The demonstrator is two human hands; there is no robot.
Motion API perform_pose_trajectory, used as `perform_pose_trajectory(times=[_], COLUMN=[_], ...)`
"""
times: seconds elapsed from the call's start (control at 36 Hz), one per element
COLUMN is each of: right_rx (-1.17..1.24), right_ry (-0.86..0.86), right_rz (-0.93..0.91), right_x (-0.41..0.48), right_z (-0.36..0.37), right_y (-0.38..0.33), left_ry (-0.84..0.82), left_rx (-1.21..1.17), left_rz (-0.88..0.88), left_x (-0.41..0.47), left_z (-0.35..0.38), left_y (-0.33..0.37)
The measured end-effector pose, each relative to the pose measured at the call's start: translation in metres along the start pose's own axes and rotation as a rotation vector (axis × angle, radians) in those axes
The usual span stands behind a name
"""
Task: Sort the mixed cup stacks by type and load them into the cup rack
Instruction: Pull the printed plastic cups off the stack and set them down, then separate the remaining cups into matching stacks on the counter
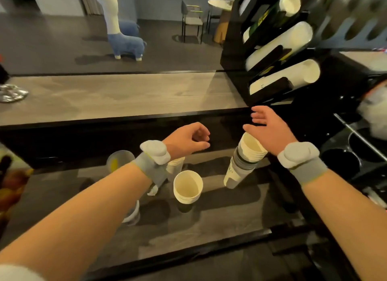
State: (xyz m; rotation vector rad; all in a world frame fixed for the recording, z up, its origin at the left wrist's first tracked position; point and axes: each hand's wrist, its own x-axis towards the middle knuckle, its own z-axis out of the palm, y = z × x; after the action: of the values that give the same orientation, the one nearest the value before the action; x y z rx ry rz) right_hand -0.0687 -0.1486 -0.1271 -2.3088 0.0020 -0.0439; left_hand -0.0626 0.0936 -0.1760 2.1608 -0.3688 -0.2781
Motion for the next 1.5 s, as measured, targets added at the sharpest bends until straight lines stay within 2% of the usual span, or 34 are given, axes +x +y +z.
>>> perform_pose_trajectory(times=[0.14,0.31,0.47,0.58,1.08,1.31,1.5], right_rx=[0.039,0.010,0.021,0.019,0.011,0.130,0.130], right_ry=[-0.007,-0.143,-0.171,-0.095,-0.099,-0.119,-0.112], right_rz=[0.163,0.314,0.265,0.238,0.145,0.165,0.139], right_x=[-0.010,-0.011,0.001,0.004,0.017,0.015,0.014], right_z=[-0.010,0.003,0.022,0.024,0.017,0.015,0.002], right_y=[0.058,0.117,0.151,0.144,0.156,0.154,0.141], left_ry=[-0.103,-0.181,-0.183,-0.133,-0.013,-0.041,-0.074], left_rx=[0.052,0.063,0.096,0.091,0.093,0.041,0.017], left_rz=[-0.041,-0.115,-0.145,-0.138,-0.161,-0.142,-0.092], left_x=[0.042,0.076,0.090,0.094,0.096,0.092,0.091], left_z=[0.041,0.089,0.116,0.125,0.134,0.128,0.113], left_y=[0.013,0.018,0.017,0.015,0.010,0.013,0.025])
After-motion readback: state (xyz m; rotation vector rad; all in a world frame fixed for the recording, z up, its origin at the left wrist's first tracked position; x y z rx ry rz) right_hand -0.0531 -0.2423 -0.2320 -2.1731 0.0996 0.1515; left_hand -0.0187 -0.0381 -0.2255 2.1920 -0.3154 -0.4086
